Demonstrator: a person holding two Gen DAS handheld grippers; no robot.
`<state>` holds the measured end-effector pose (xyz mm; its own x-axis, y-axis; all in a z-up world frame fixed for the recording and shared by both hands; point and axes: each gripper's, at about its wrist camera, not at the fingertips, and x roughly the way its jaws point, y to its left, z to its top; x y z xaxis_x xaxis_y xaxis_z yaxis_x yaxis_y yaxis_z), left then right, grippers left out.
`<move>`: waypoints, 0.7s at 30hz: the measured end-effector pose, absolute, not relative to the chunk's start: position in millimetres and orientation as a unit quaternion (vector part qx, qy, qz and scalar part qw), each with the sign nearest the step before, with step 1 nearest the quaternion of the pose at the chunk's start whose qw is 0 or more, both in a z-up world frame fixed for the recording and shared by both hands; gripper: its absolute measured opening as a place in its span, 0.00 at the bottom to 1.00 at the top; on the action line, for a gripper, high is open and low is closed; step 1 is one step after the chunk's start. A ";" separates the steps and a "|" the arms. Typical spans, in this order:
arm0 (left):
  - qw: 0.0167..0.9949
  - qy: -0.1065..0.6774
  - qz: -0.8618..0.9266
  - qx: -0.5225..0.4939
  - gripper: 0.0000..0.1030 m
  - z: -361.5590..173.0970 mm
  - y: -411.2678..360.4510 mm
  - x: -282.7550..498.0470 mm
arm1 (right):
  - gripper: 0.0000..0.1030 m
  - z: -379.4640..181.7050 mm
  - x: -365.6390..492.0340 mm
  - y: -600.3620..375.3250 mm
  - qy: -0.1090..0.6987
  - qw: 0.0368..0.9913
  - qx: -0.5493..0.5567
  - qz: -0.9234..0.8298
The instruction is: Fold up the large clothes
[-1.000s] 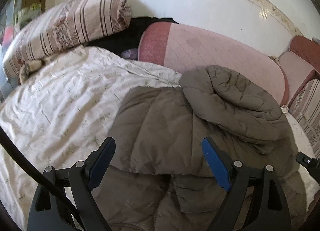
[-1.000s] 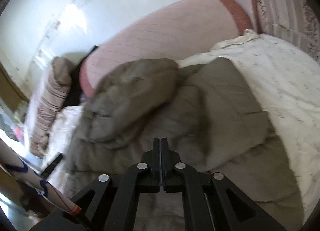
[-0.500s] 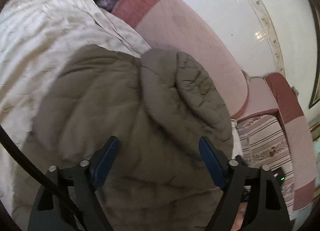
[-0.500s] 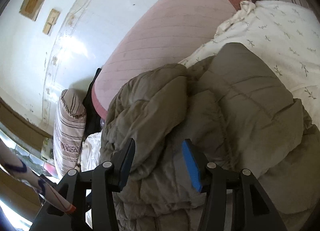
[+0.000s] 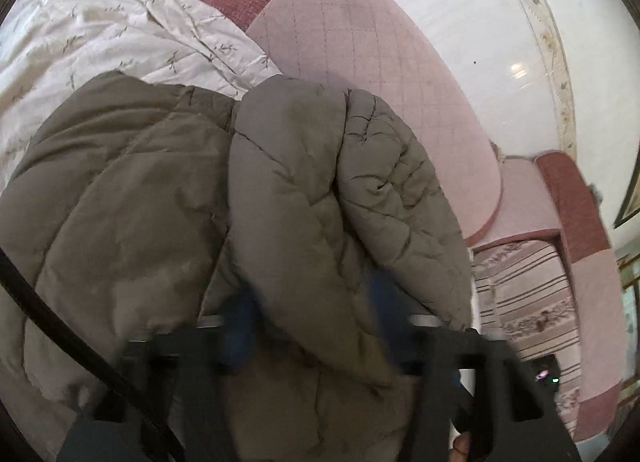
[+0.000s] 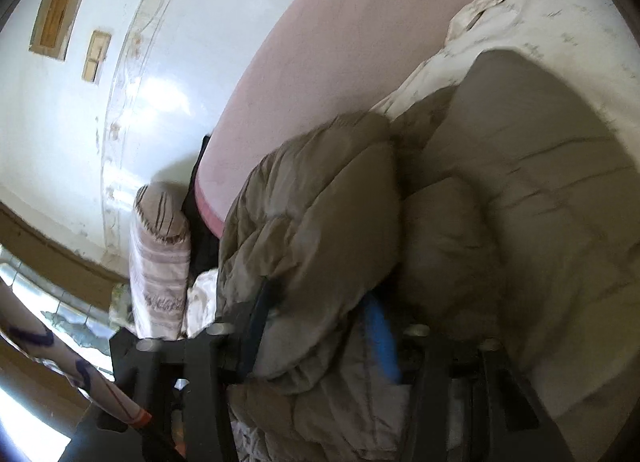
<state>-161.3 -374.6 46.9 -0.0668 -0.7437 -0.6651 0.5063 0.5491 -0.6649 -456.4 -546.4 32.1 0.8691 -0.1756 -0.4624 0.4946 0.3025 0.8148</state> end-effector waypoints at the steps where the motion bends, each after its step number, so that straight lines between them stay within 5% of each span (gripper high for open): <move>1: 0.673 0.565 -0.467 -0.097 0.12 48.0 -376.1 -164.3 | 0.09 33.2 -455.5 -544.5 0.154 0.794 0.548 -0.216; 12: 0.724 0.480 -0.493 -0.047 0.12 99.4 -304.1 -224.2 | 0.09 103.2 -489.2 -483.6 0.181 0.834 0.466 -0.232; 21: 0.752 0.465 -0.466 0.028 0.29 34.1 -287.4 -247.2 | 0.08 4.1 -484.8 -471.3 0.261 0.791 0.469 -0.294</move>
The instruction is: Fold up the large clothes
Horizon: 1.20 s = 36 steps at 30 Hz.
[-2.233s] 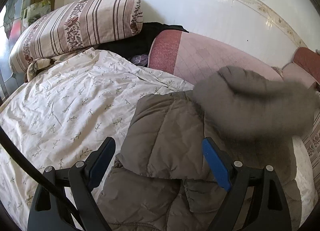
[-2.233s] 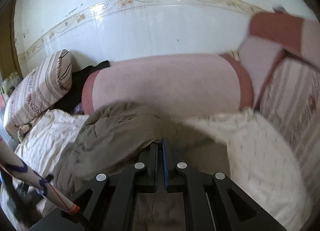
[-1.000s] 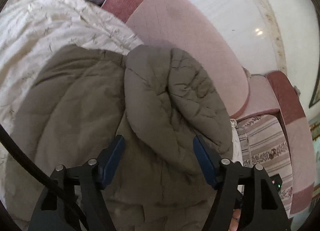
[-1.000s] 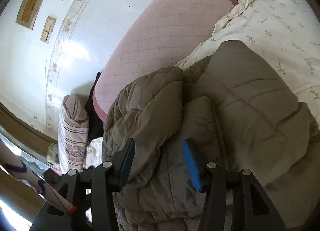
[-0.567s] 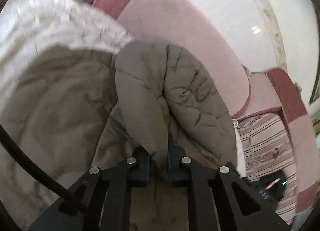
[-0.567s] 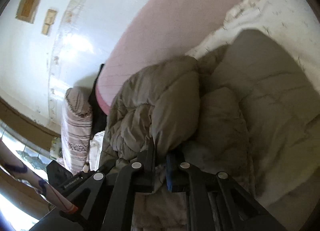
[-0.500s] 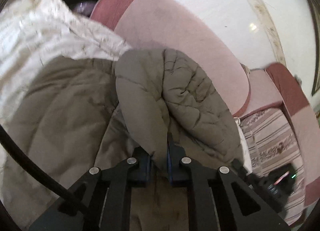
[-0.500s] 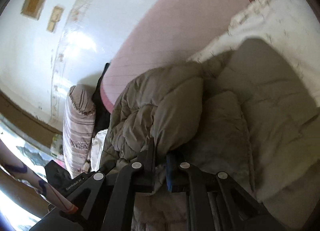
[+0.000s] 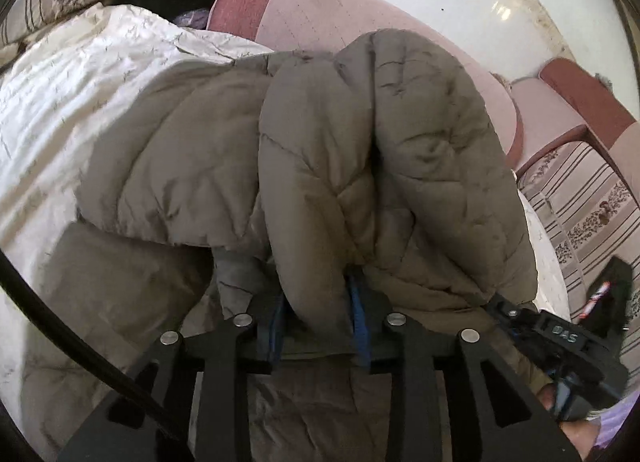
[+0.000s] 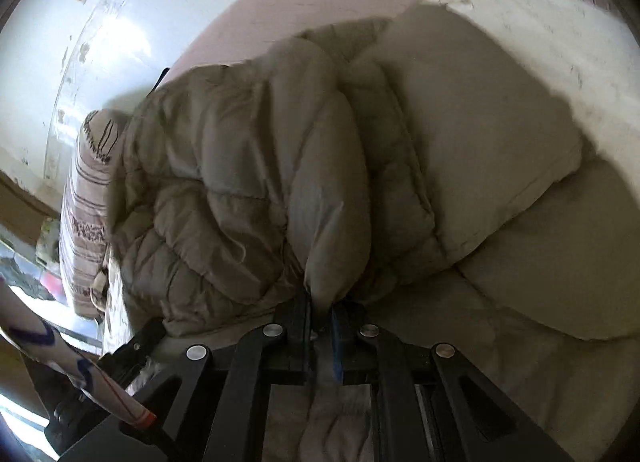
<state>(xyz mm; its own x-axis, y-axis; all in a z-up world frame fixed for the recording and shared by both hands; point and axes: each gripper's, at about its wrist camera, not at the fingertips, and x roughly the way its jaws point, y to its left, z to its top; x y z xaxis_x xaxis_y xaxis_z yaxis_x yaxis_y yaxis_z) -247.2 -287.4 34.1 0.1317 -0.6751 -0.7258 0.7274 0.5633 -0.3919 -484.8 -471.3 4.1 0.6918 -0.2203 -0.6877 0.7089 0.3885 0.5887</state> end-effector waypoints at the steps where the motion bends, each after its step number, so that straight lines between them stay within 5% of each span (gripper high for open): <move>1: 0.754 0.457 -0.471 0.022 0.31 33.7 -285.3 -247.6 | 0.08 4.3 -483.4 -473.1 0.261 0.792 0.467 -0.296; 8: 0.766 0.454 -0.455 0.018 0.48 56.2 -276.1 -234.6 | 0.09 -1.1 -489.6 -483.3 0.251 0.774 0.508 -0.283; 14: 0.827 0.360 -0.431 0.000 0.50 93.8 -257.0 -236.1 | 0.09 -0.7 -489.7 -484.3 0.257 0.771 0.507 -0.287; 19: 0.817 0.368 -0.432 0.102 0.51 63.2 -298.2 -248.0 | 0.11 2.4 -481.4 -480.5 0.265 0.770 0.505 -0.287; 23: 0.822 0.378 -0.401 0.145 0.63 44.3 -311.8 -250.3 | 0.22 15.9 -479.7 -479.3 0.274 0.770 0.497 -0.293; 31: 0.821 0.390 -0.397 0.128 0.69 38.1 -304.8 -242.5 | 0.22 105.5 -485.2 -440.2 0.206 0.844 0.308 -0.388; 36: 0.823 0.389 -0.396 0.125 0.69 37.1 -304.2 -240.7 | 0.22 74.5 -447.6 -440.9 0.249 0.860 0.301 -0.328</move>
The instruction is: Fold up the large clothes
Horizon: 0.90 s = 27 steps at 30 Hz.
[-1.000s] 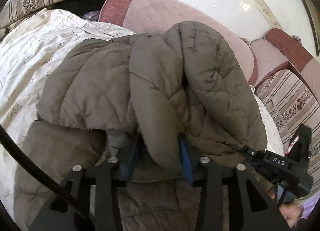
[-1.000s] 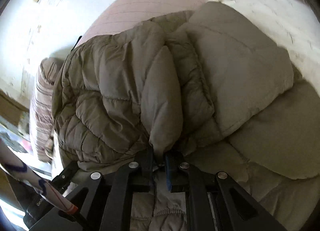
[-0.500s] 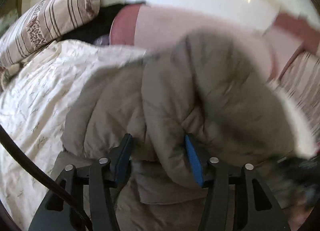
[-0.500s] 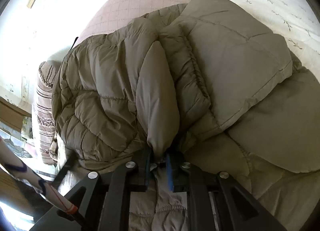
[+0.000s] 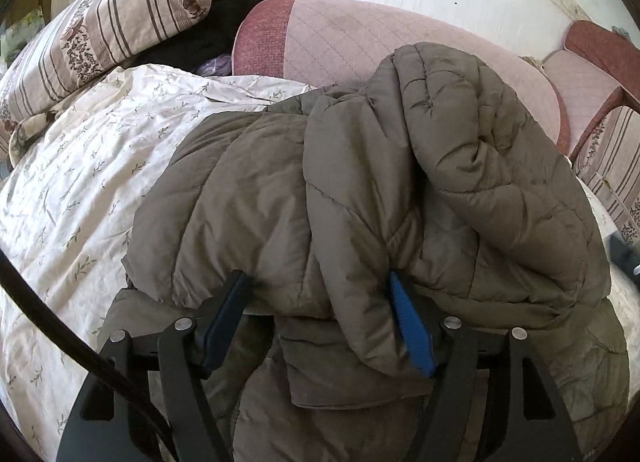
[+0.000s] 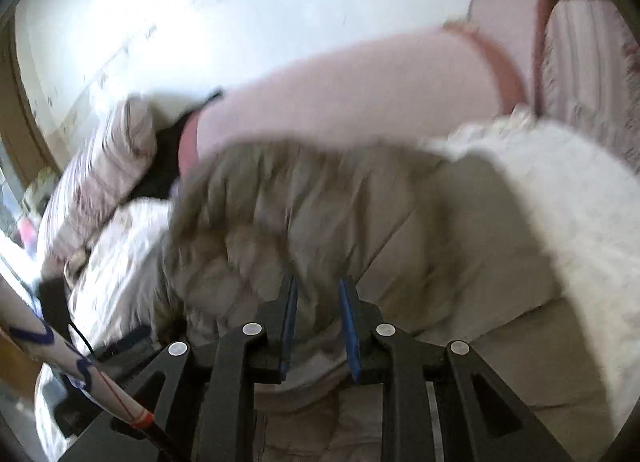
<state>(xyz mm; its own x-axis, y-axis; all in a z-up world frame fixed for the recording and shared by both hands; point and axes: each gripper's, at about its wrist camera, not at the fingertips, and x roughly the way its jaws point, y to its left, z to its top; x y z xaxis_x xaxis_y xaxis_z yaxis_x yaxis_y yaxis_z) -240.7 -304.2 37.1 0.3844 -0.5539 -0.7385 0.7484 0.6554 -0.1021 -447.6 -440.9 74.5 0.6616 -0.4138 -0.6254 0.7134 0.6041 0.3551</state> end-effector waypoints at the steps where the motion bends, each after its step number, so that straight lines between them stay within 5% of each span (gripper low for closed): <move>1: 0.822 0.389 -0.396 0.124 0.69 36.9 -304.1 -240.0 | 0.22 66.0 -444.5 -442.4 0.257 0.857 0.308 -0.323; 9: 0.822 0.391 -0.396 0.123 0.74 35.5 -304.3 -242.4 | 0.23 28.7 -431.4 -470.7 0.295 0.830 0.358 -0.309; 19: 0.826 0.385 -0.395 0.115 0.74 36.4 -301.3 -244.9 | 0.24 56.7 -434.8 -454.1 0.282 0.852 0.297 -0.327; 23: 0.829 0.380 -0.393 0.118 0.74 36.6 -301.3 -247.6 | 0.37 77.7 -449.6 -452.8 0.239 0.861 0.266 -0.362; 27: 0.831 0.377 -0.392 0.119 0.74 36.7 -300.8 -249.1 | 0.37 64.4 -447.9 -466.3 0.271 0.839 0.266 -0.390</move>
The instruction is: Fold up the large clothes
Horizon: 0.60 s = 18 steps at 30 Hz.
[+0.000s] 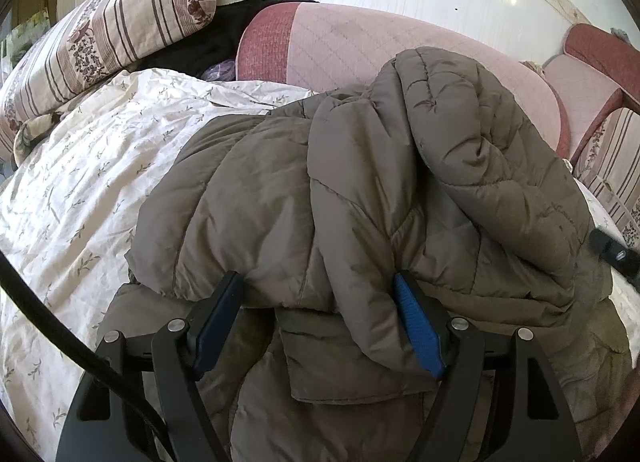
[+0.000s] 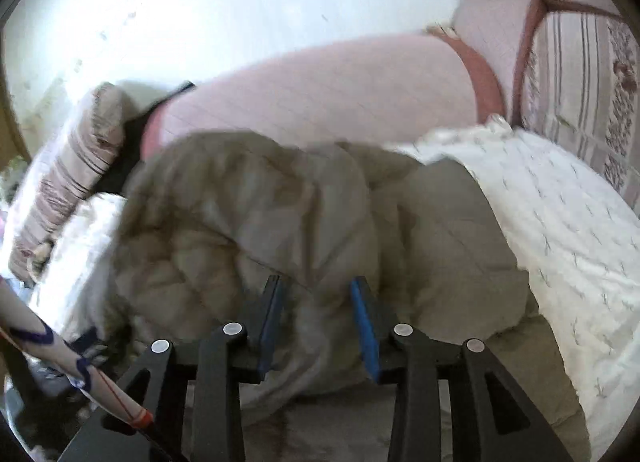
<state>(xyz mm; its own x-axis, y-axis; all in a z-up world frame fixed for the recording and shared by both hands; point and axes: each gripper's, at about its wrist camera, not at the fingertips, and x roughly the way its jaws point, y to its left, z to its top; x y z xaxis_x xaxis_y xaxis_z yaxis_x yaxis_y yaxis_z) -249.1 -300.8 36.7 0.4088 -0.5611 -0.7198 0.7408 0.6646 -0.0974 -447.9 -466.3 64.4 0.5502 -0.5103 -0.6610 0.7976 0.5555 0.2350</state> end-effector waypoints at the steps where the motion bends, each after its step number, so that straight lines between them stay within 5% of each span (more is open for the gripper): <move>1: 0.831 0.377 -0.392 0.119 0.74 36.7 -300.8 -249.1 | 0.37 57.1 -445.6 -470.3 0.284 0.832 0.276 -0.388; 11: 0.832 0.373 -0.391 0.121 0.74 37.2 -300.3 -250.3 | 0.37 48.3 -442.0 -476.5 0.314 0.817 0.302 -0.378; 18: 0.834 0.370 -0.389 0.123 0.74 37.5 -301.1 -251.0 | 0.37 87.3 -449.6 -447.1 0.234 0.856 0.239 -0.394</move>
